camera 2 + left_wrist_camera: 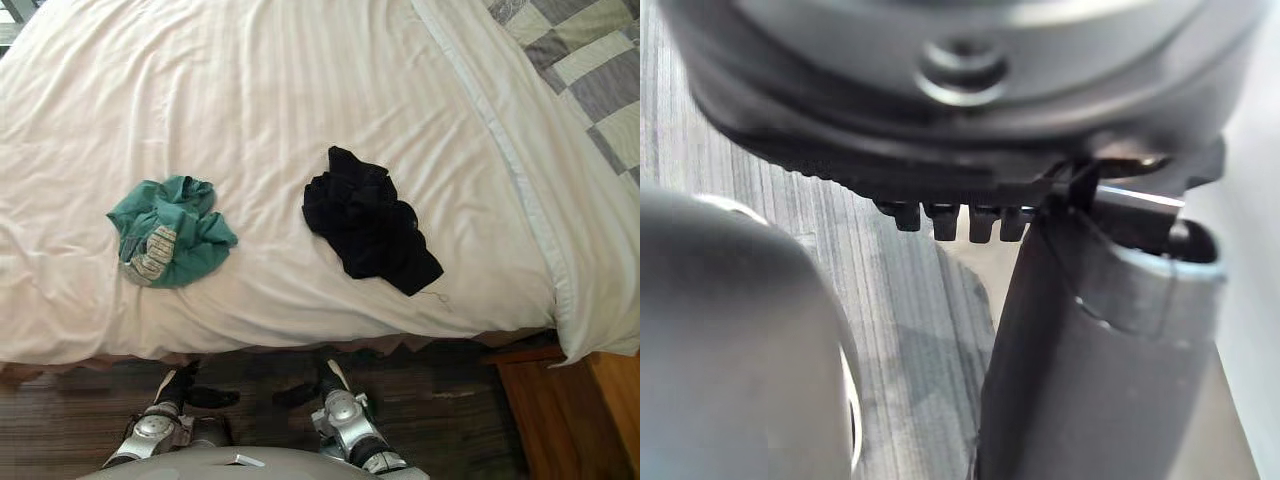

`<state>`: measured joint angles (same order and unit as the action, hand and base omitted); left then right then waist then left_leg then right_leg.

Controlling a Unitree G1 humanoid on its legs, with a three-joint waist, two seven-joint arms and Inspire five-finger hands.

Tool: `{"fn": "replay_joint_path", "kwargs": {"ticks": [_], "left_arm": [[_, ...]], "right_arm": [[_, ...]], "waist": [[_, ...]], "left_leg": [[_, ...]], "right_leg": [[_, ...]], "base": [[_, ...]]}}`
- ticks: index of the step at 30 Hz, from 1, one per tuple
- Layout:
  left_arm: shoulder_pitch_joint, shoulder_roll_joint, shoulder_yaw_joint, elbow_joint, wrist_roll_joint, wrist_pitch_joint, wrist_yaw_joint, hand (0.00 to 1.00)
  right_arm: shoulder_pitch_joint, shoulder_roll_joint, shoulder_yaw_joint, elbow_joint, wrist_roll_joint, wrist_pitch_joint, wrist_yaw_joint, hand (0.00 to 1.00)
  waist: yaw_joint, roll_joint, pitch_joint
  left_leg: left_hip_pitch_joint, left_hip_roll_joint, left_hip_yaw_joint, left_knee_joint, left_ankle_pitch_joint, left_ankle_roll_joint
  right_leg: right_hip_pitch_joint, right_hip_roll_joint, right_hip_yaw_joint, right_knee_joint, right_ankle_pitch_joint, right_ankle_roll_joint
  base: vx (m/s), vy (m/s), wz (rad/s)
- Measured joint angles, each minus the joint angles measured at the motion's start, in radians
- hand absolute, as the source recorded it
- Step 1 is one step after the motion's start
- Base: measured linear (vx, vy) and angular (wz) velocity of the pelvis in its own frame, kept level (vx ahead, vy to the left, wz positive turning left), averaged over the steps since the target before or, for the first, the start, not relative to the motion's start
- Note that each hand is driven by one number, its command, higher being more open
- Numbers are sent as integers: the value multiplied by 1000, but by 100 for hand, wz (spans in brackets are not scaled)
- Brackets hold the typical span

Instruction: Tidy up the quilt and then pick up the clothes from the bed and put them into the laundry hamper

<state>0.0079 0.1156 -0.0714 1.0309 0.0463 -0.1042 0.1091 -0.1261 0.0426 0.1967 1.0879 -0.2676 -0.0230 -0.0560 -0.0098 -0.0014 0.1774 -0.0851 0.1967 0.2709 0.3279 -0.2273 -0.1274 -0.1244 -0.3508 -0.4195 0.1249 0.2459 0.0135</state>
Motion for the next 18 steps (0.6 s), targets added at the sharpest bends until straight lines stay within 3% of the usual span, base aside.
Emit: {"fn": "replay_joint_path", "kwargs": {"ticks": [1,3,4,6,7,12,16,18], "left_arm": [[1,2,0,0,0,0,-1,100],[-1,7,2,-2,-2,1,0,100],[-5,10,1,-1,-4,1,0,100],[-3,3,0,-1,-10,6,-1,100],[-11,1,1,0,-15,19,-5,100],[-2,-16,5,3,-16,23,-6,100],[-1,-27,51,25,-50,26,-5,100],[0,-32,132,42,-53,28,-3,100]], "right_arm": [[4,5,12,-1,0,0,0,100],[19,7,31,-14,-1,-5,6,100],[35,8,16,-24,0,-6,-4,100],[44,5,-8,-22,5,-3,-15,100],[42,2,-25,-24,16,-2,-23,100],[45,-5,-124,-18,88,3,-41,100],[43,-9,-272,7,133,18,-64,100],[50,-10,-374,15,174,20,-84,100]], "waist": [[1,0,1],[5,12,8],[3,-2,7],[2,-22,10],[2,-30,19],[-9,-27,20],[2,-23,15],[4,-29,7]], "left_leg": [[10,0,-1,-12,4,5],[24,16,-29,-32,13,11],[25,12,-66,-57,33,12],[31,-7,-93,-76,48,6],[44,-11,-119,-101,69,4],[119,-11,-117,-291,208,2],[158,-16,-79,-357,228,3],[167,-32,-64,-369,228,3]], "right_leg": [[1,5,-18,11,0,-1],[5,79,49,80,-141,22],[25,164,88,116,-290,18],[68,187,96,87,-358,32],[100,190,83,64,-363,49],[169,212,11,-5,-350,66],[180,217,21,-33,-330,77],[193,211,36,-79,-301,90]], "base": [[23,121,-16],[24,19,30],[12,-39,64],[-4,-69,68],[-14,-108,68],[-15,-113,45],[-26,-5,-7],[-13,77,-16]]}}
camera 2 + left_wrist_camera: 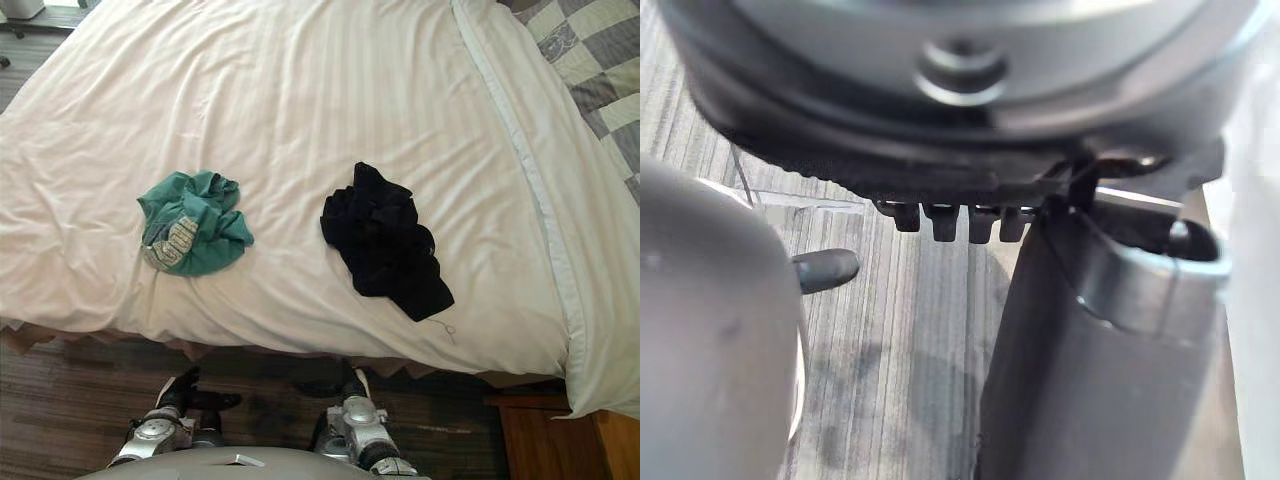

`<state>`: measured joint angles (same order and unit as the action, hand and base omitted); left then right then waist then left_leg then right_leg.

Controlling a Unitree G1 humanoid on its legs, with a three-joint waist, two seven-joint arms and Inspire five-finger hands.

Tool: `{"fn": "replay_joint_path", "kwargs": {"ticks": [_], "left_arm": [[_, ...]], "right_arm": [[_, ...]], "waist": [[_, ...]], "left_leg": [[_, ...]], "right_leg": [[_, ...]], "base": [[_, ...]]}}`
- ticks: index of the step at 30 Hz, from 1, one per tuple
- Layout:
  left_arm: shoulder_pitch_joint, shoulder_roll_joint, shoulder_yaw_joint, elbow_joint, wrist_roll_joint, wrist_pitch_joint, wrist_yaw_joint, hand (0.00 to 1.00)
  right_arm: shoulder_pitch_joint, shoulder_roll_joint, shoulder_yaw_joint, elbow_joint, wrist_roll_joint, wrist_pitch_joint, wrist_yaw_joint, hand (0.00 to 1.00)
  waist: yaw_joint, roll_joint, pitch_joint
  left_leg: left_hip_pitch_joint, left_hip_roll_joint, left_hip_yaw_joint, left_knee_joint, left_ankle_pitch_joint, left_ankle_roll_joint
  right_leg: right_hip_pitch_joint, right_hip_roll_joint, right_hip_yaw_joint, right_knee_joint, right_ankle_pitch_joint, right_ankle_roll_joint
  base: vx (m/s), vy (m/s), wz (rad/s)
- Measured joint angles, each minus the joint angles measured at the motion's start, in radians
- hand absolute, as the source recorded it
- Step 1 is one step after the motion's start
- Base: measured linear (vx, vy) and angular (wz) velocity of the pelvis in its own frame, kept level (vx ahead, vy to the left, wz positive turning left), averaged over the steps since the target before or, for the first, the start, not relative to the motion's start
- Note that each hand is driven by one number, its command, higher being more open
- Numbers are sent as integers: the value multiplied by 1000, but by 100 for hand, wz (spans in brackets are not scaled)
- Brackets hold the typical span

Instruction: Tidy up the quilt and then pick up the clothes from the bed and put them into the laundry hamper

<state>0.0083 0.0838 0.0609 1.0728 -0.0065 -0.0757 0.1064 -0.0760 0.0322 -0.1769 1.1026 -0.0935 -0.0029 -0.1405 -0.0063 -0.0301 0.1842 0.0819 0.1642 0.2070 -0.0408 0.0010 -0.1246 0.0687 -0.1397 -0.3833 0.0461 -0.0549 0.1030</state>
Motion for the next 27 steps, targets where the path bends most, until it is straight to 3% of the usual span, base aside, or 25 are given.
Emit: {"fn": "replay_joint_path", "kwargs": {"ticks": [4,6,11,13,16,19,22,23,25,27], "left_arm": [[1,-4,205,42,-39,44,20,100],[23,0,362,56,-42,56,23,100],[96,0,814,74,-153,83,23,100],[142,3,1014,78,-235,103,23,100],[183,14,1155,81,-274,123,16,100],[180,48,1211,102,-275,130,22,100],[147,71,1204,80,-388,121,38,100],[138,70,1194,57,-415,121,41,100],[153,49,1075,-116,-523,102,66,100],[193,30,974,-350,-579,58,90,100]], "right_arm": [[41,-1,-199,4,98,9,-6,100],[86,4,-332,21,153,11,-6,100],[194,0,-719,64,387,14,-18,100],[230,-4,-968,101,481,20,-25,100],[256,-31,-1196,121,516,51,-37,100],[235,-97,-1376,120,548,59,-46,100],[199,-185,-1413,107,553,53,-74,100],[189,-196,-1408,94,553,53,-79,100],[181,-199,-1306,-24,578,47,-106,100],[184,-186,-1178,-223,578,44,-151,100]], "waist": [[1,-18,-9],[0,-17,-22],[-1,13,-69],[-7,25,-113],[-20,34,-152],[-25,34,-184],[-27,35,-227],[-25,34,-228],[-25,29,-255],[-22,27,-272]], "left_leg": [[33,-33,6,-1,-3,5],[57,-37,10,-6,-4,6],[84,-31,44,-46,-8,4],[86,-30,51,-48,-15,2],[85,-30,54,-48,-17,-1],[81,-30,54,-48,-18,-3],[64,-30,52,-48,-18,-4],[63,-30,50,-48,-17,-4],[42,-29,39,-48,-16,-4],[33,-29,29,-48,-16,-4]], "right_leg": [[52,-24,0,-47,23,10],[78,-28,2,-50,23,10],[89,-19,11,-67,21,12],[89,-18,16,-69,18,18],[88,-17,17,-70,17,19],[84,-17,18,-70,17,19],[68,-17,17,-69,16,20],[67,-17,17,-69,15,19],[54,-16,8,-67,9,17],[50,-16,1,-65,4,17]], "base": [[12,77,0],[11,33,0],[-18,7,-7],[3,-4,-6],[0,0,0],[0,0,0],[-6,-2,1],[-21,-9,9],[-9,-14,14],[45,-19,12]]}}
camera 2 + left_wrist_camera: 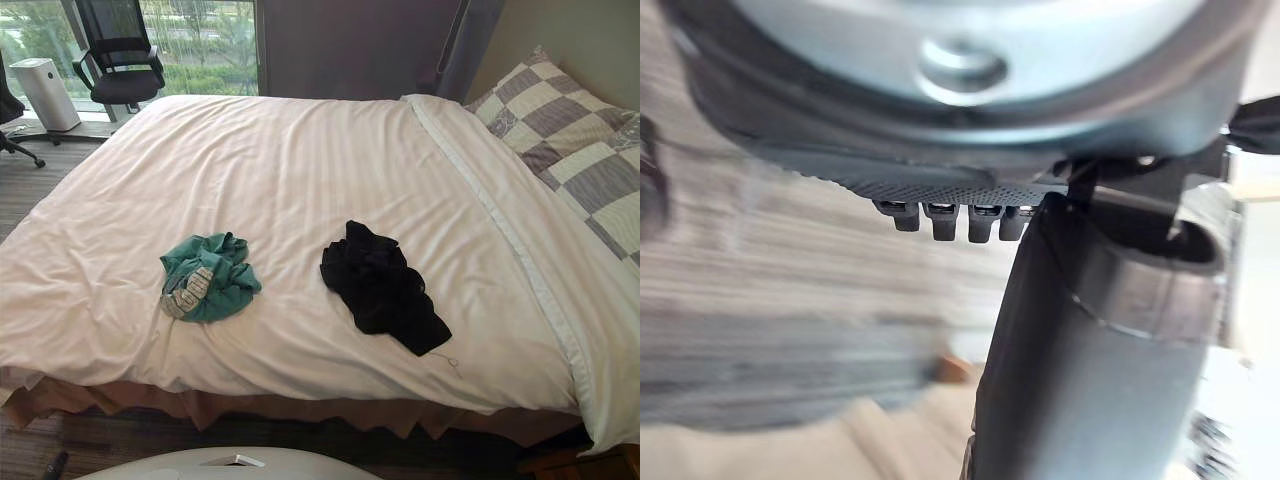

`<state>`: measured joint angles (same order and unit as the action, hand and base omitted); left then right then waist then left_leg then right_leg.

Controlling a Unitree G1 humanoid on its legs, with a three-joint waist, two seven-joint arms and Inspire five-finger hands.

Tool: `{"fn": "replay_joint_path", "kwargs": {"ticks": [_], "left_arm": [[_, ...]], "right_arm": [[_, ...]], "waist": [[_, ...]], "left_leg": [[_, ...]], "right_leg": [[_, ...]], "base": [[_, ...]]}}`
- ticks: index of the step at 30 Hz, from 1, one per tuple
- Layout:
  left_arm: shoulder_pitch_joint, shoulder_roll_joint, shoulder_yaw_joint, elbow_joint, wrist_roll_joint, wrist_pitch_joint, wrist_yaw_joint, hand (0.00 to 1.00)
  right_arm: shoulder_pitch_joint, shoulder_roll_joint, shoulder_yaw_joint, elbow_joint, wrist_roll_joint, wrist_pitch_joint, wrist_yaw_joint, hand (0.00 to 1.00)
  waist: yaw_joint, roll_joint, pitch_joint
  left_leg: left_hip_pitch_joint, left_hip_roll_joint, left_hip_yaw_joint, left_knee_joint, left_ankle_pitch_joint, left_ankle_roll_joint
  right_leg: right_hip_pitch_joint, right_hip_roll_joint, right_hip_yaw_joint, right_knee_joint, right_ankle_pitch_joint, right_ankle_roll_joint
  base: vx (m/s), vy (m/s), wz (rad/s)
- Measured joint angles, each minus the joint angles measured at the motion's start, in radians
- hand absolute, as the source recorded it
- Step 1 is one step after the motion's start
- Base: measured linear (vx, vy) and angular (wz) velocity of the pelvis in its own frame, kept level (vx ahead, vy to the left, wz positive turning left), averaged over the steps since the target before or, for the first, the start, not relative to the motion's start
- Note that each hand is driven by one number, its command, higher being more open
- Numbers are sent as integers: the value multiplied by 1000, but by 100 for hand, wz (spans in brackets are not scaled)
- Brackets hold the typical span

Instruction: Tidy up the quilt and then pick up the clothes from the bed and put them into the laundry hamper

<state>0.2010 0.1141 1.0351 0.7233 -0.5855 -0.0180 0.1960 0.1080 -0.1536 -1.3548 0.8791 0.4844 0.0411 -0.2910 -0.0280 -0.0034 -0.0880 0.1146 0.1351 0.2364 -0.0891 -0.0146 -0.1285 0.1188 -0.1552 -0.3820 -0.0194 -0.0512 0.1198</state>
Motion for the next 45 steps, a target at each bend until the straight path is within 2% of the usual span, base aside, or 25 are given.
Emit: {"fn": "replay_joint_path", "kwargs": {"ticks": [3,5,7,11,12,15,16,17,18,20,22,24,28,33,41,45], "left_arm": [[20,0,-16,-312,15,-79,47,100],[7,1,-15,-478,152,-114,116,100],[-13,1,-18,-590,290,-115,206,100],[-47,12,-54,-677,358,-116,300,100],[-47,13,-74,-679,358,-116,309,100],[-34,12,-165,-726,357,-115,325,100],[-28,10,-184,-744,358,-115,317,100],[-9,7,-221,-779,365,-115,291,100],[7,0,-259,-806,376,-115,267,100],[7,-30,-320,-811,397,-115,235,100],[18,-87,-393,-813,399,-114,202,100],[28,-122,-452,-813,406,-109,179,100],[29,-151,-609,-812,441,-79,126,100],[-10,-148,-681,-813,482,-67,100,100],[-14,-142,-737,-813,568,-61,91,100],[-12,-146,-787,-808,598,-26,79,100]], "right_arm": [[26,14,156,-378,-23,-25,-59,100],[17,30,248,-616,-120,-72,-113,100],[-27,59,317,-773,-226,-105,-165,100],[-100,81,445,-810,-281,-109,-198,100],[-104,81,472,-810,-281,-108,-197,100],[-102,81,533,-812,-282,-108,-190,100],[-101,81,541,-814,-284,-107,-182,100],[-97,81,560,-817,-292,-107,-162,100],[-96,82,585,-819,-314,-107,-148,100],[-79,83,622,-834,-318,-107,-131,100],[-73,105,679,-860,-319,-107,-117,100],[-63,133,729,-864,-321,-107,-106,100],[7,200,905,-876,-362,-104,-47,100],[41,200,1019,-931,-405,-104,14,100],[85,198,1092,-941,-440,-104,56,100],[132,198,1113,-971,-474,-95,60,100]], "waist": [[-5,2,-11],[-5,8,-11],[-5,12,-2],[5,5,26],[9,14,36],[23,10,57],[24,6,64],[23,12,82],[23,4,97],[18,18,118],[-3,34,138],[-14,39,149],[-32,31,164],[-36,46,179],[-60,56,191],[-61,56,192]], "left_leg": [[-3,-1,-13,1,-1,-1],[-4,0,-21,4,-1,-1],[1,3,-25,4,-1,-1],[13,3,-30,5,-1,-2],[16,3,-30,5,-2,-2],[21,0,-23,6,-4,-1],[24,0,-21,6,-4,-1],[26,0,-13,13,-10,-3],[26,1,2,40,-27,-2],[17,3,17,74,-49,-3],[17,3,38,86,-58,-2],[26,8,58,86,-60,-4],[57,32,110,88,-73,-17],[71,31,144,90,-82,-14],[51,31,183,104,-103,-17],[41,31,201,107,-104,-18]], "right_leg": [[0,0,1,4,0,2],[0,-1,10,9,-2,0],[0,0,24,20,-7,-8],[8,-1,38,28,-7,-10],[7,-2,48,35,-8,-12],[4,-6,89,37,-9,-12],[5,-6,93,38,-9,-12],[3,-6,108,39,-9,-12],[4,-8,125,41,-10,-11],[-1,-10,147,42,-11,-9],[-12,-12,174,42,-11,-9],[-18,-6,196,42,-10,-8],[-21,20,244,41,-10,-8],[-31,21,277,41,-10,-8],[-68,23,310,35,-8,-5],[-87,23,326,34,-7,-4]], "base": [[69,-7,7],[52,4,10],[36,5,6],[11,3,3],[0,0,0],[11,16,-4],[-3,8,-16],[-11,5,-29],[-18,3,-35],[-32,3,-33],[-22,7,-31],[1,-9,-36],[19,-42,-38],[18,-17,-20],[18,-18,-15],[41,-31,-12]]}}
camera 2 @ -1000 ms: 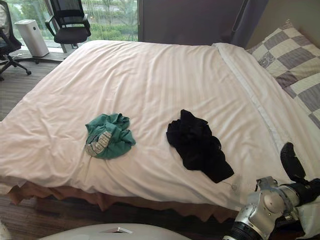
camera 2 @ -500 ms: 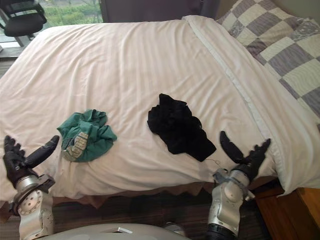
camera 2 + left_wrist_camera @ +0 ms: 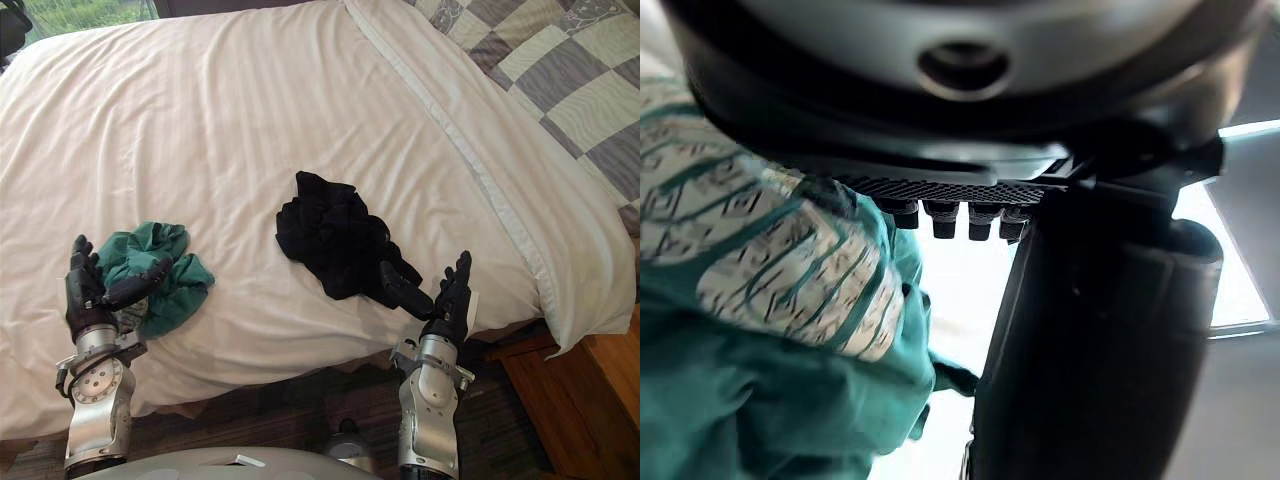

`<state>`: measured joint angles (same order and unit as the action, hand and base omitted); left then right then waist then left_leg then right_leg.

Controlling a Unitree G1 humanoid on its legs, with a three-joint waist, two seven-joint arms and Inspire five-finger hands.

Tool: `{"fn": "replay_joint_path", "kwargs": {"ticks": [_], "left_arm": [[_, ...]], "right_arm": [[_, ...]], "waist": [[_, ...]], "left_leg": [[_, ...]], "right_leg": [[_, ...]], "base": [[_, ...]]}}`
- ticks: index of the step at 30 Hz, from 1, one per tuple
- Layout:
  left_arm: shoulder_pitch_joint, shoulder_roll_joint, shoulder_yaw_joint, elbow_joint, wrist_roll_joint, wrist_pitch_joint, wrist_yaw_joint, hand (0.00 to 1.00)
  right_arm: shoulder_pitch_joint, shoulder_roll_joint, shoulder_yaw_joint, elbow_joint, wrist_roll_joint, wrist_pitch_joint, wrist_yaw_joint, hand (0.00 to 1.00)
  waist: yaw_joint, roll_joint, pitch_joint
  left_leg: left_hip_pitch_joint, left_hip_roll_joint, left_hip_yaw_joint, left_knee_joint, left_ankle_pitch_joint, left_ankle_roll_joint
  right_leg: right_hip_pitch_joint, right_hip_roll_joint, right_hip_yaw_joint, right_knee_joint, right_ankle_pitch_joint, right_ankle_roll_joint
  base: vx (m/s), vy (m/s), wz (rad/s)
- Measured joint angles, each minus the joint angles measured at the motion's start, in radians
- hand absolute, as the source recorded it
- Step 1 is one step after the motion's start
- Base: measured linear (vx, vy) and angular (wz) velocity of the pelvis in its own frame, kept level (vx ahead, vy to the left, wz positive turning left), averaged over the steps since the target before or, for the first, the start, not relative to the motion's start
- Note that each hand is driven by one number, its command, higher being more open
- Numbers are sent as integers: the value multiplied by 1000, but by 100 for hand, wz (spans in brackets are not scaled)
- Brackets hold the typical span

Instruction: Tidy up the quilt and then pick up the clothes from the bed and put them into the laundry hamper

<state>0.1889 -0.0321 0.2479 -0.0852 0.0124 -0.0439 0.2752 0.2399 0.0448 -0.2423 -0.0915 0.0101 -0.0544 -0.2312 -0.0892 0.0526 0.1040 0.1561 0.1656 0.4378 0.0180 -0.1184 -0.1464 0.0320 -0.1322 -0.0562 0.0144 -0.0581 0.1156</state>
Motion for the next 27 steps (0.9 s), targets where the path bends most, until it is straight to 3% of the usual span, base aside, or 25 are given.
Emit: {"fn": "replay_joint_path", "kwargs": {"ticks": [5,6,7,8,9,13,14,15,17,18,22,23,25,26,27], "left_arm": [[8,-7,-6,27,41,22,-6,100],[2,-5,-4,36,56,23,-6,100],[2,-8,-10,44,70,24,-8,100],[11,-7,-30,53,77,24,-18,100],[26,-12,-35,57,77,26,-17,0],[35,-12,-47,85,77,28,-19,0],[32,-17,-52,106,77,23,-19,0],[23,-18,-53,127,77,18,-19,0],[28,-14,-23,151,77,3,-18,0],[17,-19,-19,195,77,-3,-19,0],[19,-19,-15,264,76,-3,-44,0],[19,-18,-15,273,75,-4,-48,0],[15,-6,-16,291,74,-7,-64,0],[15,-8,-27,294,72,-17,-72,0],[17,-5,-44,294,72,-30,-82,0]], "right_arm": [[50,4,45,-80,-44,3,-2,100],[50,13,60,-87,-44,3,-4,100],[48,10,57,-88,-45,3,-4,100],[46,9,54,-87,-46,4,-13,100],[51,6,61,-85,-45,14,-17,100],[63,13,98,-87,-45,27,-14,100],[59,11,99,-98,-45,27,-15,100],[63,6,109,-114,-45,27,-15,100],[76,8,138,-143,-46,26,-15,100],[79,4,137,-156,-54,26,-14,100],[87,1,136,-165,-83,27,-17,100],[86,-1,137,-165,-83,27,-17,100],[77,1,144,-154,-83,27,-17,100],[57,-14,145,-133,-83,27,-17,100],[12,-39,146,-71,-83,27,-17,100]], "waist": [[2,-8,4],[5,-45,28],[8,-45,32],[12,-22,30],[16,-23,26],[24,-24,30],[31,0,35],[28,18,39],[32,-7,26],[41,10,23],[54,41,15],[56,39,16],[57,6,31],[57,2,33],[60,4,30]], "left_leg": [[-34,12,26,126,-30,-3],[-84,22,30,220,-81,-9],[-86,9,33,152,-88,-9],[-69,-15,29,-2,32,0],[-44,-19,43,-32,50,10],[-44,-12,43,-29,48,14],[-42,10,43,-22,47,17],[-36,26,41,-20,47,18],[-32,12,47,-11,35,13],[-33,27,50,17,2,-6],[-29,38,70,73,2,-6],[-33,38,71,90,2,-6],[-78,34,67,193,-29,-12],[-95,15,59,124,-23,12],[-95,10,54,70,19,15]], "right_leg": [[8,-22,7,0,1,-1],[22,-50,8,1,2,-2],[28,-56,7,1,2,-2],[26,-49,10,4,3,1],[24,-48,5,4,7,14],[7,-45,-24,65,18,30],[-45,-29,-22,166,9,35],[-72,-15,-20,176,-41,21],[-58,-9,-19,14,13,27],[-39,-3,-44,-15,23,33],[-6,0,-51,-16,23,32],[-1,-6,-51,-16,23,32],[17,-46,-55,-16,23,32],[21,-56,-63,-15,23,32],[17,-52,-76,-17,21,35]], "base": [[66,-32,-10],[47,9,6],[-1,12,9],[15,-23,-12],[39,-22,-8],[45,-16,9],[51,-41,0],[53,-50,-2],[52,-97,7],[85,-136,7],[133,-94,6],[97,-16,6],[47,26,18],[3,43,21],[26,22,28]]}}
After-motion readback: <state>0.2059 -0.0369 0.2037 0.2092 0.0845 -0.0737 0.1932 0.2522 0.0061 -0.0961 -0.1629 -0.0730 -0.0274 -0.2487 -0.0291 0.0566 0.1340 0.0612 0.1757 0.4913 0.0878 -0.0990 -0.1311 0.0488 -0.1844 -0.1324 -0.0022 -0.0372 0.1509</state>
